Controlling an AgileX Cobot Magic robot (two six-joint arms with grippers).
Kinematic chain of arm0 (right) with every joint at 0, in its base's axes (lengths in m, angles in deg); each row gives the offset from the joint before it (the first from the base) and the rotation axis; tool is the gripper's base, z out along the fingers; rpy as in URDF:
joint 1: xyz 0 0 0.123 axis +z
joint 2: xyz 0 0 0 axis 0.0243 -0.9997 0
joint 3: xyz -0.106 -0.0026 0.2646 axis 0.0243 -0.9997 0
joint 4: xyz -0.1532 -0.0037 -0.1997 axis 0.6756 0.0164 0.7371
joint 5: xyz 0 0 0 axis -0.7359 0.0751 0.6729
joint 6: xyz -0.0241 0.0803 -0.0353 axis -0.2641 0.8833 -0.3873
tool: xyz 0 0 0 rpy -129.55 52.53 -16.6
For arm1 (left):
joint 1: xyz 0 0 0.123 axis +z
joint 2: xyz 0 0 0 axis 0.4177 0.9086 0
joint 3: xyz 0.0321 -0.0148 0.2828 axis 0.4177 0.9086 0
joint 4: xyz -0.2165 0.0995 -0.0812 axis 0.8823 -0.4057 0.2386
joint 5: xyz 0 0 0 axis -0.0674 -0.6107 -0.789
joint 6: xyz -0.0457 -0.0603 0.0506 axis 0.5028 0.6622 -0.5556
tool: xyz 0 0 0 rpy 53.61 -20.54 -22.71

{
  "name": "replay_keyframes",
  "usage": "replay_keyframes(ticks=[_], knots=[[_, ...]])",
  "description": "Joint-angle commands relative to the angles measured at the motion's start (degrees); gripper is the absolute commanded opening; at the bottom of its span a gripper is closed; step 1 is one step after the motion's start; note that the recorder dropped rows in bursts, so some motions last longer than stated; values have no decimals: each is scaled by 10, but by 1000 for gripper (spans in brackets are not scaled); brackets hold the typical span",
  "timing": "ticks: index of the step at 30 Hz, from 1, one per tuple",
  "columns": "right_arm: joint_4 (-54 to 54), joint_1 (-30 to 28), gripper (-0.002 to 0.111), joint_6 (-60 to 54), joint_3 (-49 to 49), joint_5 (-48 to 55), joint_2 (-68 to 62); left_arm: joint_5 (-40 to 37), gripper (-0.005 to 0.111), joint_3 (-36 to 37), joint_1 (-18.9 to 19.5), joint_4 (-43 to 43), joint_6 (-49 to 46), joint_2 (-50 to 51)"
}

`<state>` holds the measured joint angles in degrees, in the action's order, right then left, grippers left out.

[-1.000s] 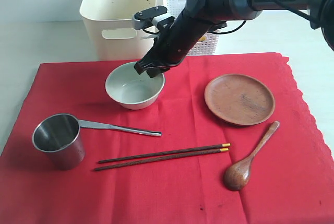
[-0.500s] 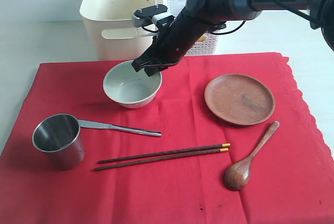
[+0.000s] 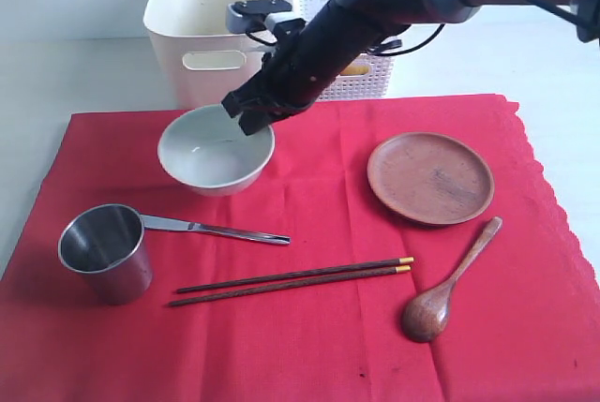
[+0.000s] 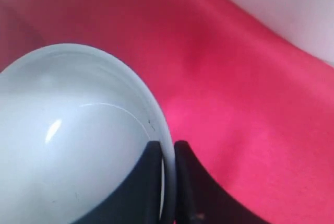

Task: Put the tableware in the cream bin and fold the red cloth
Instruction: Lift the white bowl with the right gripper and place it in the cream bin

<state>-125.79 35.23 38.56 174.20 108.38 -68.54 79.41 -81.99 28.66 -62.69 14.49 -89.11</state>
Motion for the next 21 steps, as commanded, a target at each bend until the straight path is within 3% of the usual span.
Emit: replay_keyframes(ticks=[1, 5, 10, 21], knots=[[-61, 1, 0, -48, 0, 16, 30, 1, 0, 1, 1, -4, -2, -2], [-74, 1, 0, -50, 0, -10, 58, 1, 0, 1, 1, -4, -2, -2], [-96, 1, 0, -51, 2, -159, 84, 1, 0, 1, 1, -4, -2, -2], [-92, -6, 0, -44, 175, -244, -18, 1, 0, 1, 1, -4, -2, -2]])
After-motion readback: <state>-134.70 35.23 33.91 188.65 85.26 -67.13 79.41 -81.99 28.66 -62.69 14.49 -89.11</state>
